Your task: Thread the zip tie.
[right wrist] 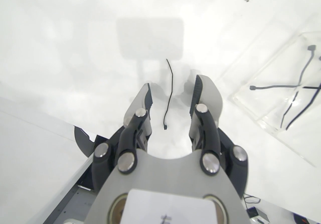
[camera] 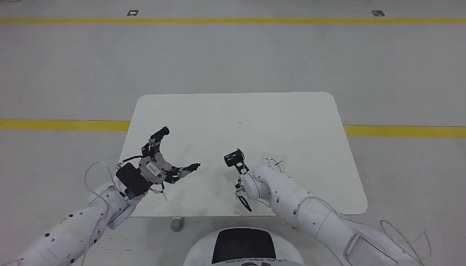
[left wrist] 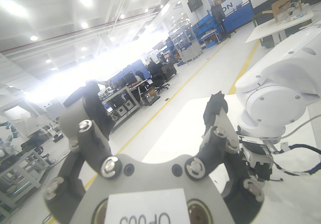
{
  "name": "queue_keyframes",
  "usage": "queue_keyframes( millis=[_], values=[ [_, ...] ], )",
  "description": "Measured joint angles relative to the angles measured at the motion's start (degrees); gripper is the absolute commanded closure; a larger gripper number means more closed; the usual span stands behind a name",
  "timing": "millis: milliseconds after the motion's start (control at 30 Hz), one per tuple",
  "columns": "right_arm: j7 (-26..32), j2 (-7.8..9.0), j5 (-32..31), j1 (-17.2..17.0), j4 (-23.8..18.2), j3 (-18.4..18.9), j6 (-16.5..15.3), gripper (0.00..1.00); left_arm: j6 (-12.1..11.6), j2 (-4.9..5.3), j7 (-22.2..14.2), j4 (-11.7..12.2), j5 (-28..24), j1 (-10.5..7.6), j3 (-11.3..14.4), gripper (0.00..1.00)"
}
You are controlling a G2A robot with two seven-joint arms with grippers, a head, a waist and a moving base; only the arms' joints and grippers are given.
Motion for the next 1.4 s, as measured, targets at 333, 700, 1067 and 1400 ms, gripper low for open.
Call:
queue_keyframes(
  millis=[333,700,1067,1400],
  values=[
    [0.4,-0.65,-2.1,-0.9,-0.1,0.9,0.0,0.86,0.0,0.00,0.0,0.0,0.0,0.00,0.0,0.00],
    [1.4,-0.60,-5.6,-2.9,-3.1,2.8,0.0,0.86,0.0,0.00,0.0,0.0,0.0,0.00,0.0,0.00],
    [4.8,-0.77,-9.2,-4.9,-4.8,5.7,0.0,0.91,0.0,0.00,0.0,0.0,0.0,0.00,0.0,0.00],
    [5.3,-1.76,-9.9,-4.8,-3.4,6.2,0.0,0.88,0.0,0.00,0.0,0.0,0.0,0.00,0.0,0.00]
  ],
)
